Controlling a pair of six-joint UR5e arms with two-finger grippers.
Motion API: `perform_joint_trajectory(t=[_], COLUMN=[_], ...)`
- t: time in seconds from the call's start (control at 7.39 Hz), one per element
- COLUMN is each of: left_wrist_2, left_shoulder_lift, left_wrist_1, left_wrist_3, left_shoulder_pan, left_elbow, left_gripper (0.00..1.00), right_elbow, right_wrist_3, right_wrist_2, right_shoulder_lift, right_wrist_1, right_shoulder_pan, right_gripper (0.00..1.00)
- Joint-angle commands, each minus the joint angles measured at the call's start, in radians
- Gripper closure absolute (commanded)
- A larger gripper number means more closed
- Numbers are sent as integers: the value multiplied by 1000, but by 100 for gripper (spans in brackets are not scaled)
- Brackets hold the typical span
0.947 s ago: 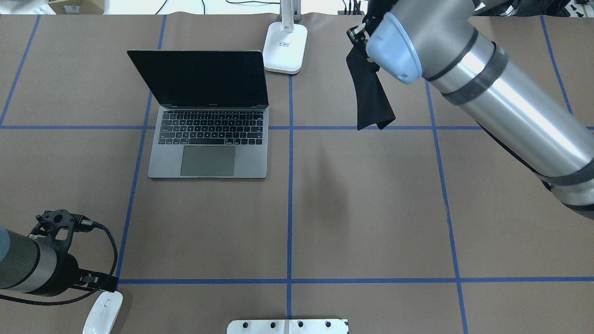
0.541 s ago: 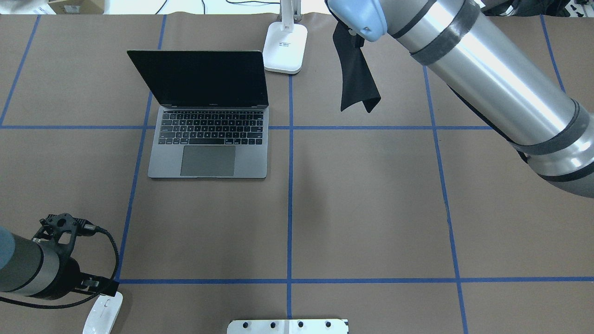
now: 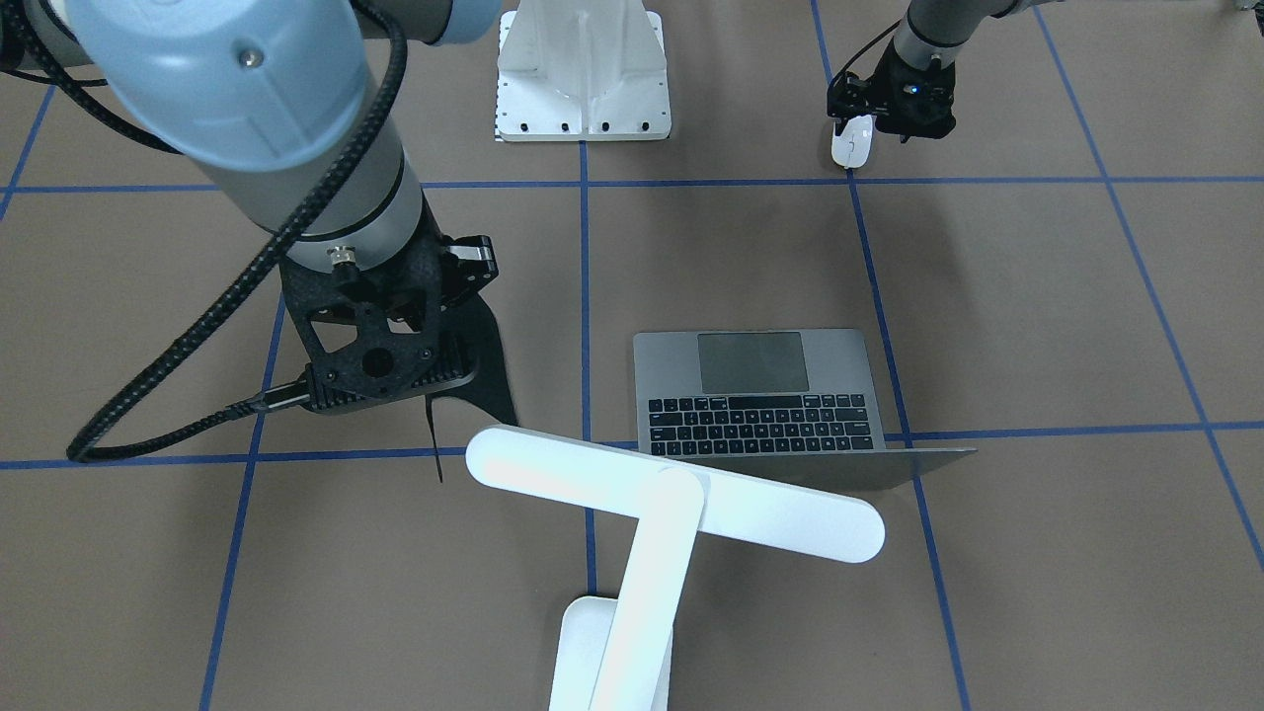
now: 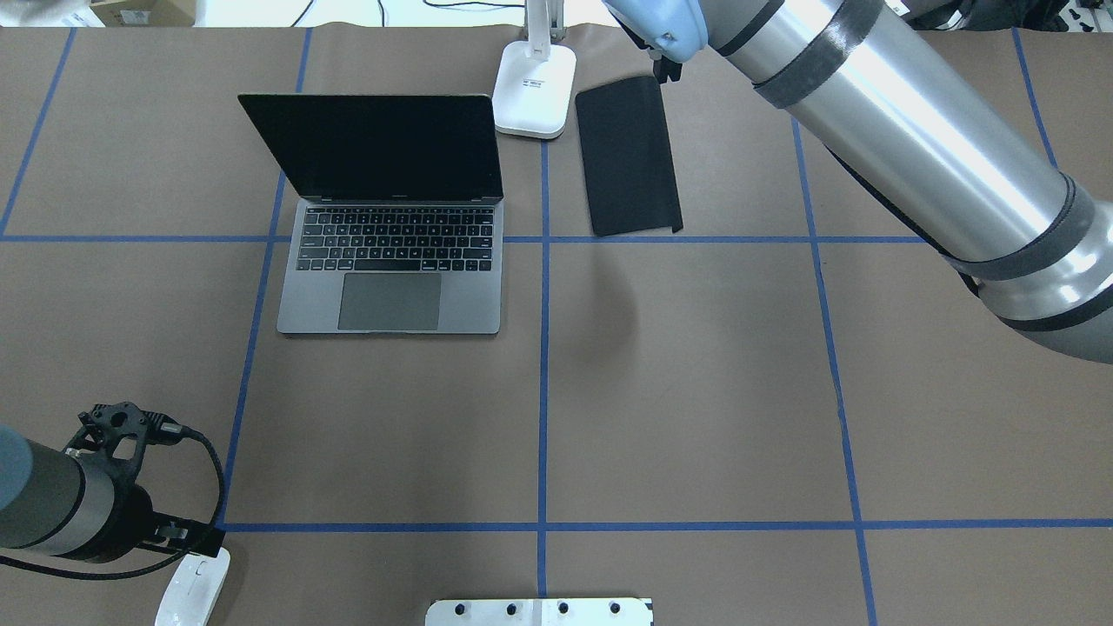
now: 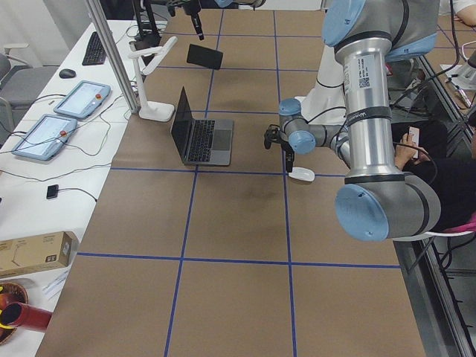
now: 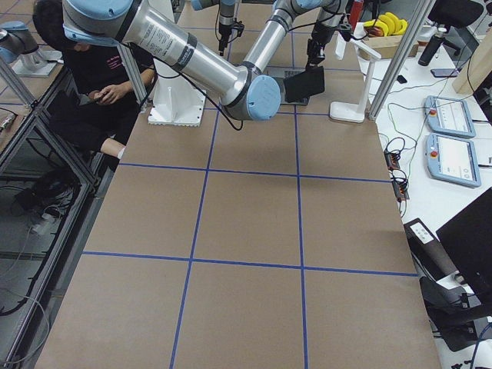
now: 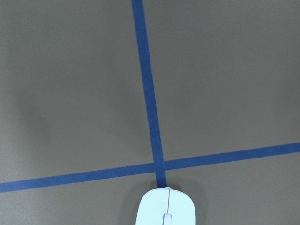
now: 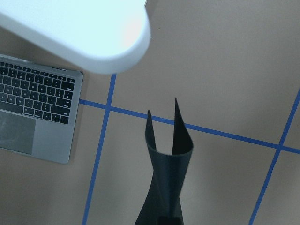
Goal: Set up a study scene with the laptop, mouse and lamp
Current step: 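Lay the pad beside the laptop with the right gripper while the left reaches the mouse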
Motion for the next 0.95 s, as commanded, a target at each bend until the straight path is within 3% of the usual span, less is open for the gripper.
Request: perform_joint_trajectory(t=[0.0,0.81], left_wrist_2=[0,0], left_shoulder_lift=[2,5], left_wrist_1=[-45,-99], left_wrist_3=[1,1], left_shoulder_pan=[-1,82], left_elbow=[28,85], left_gripper=[1,1], right_elbow=[25,111], right_wrist_3=[-2,-73], right_wrist_2=[-19,-36], right_shoulder_lift=[-16,-91], right_wrist_1=[-1,4], right_shoulder_pan=[0,-2], right_gripper=[0,0])
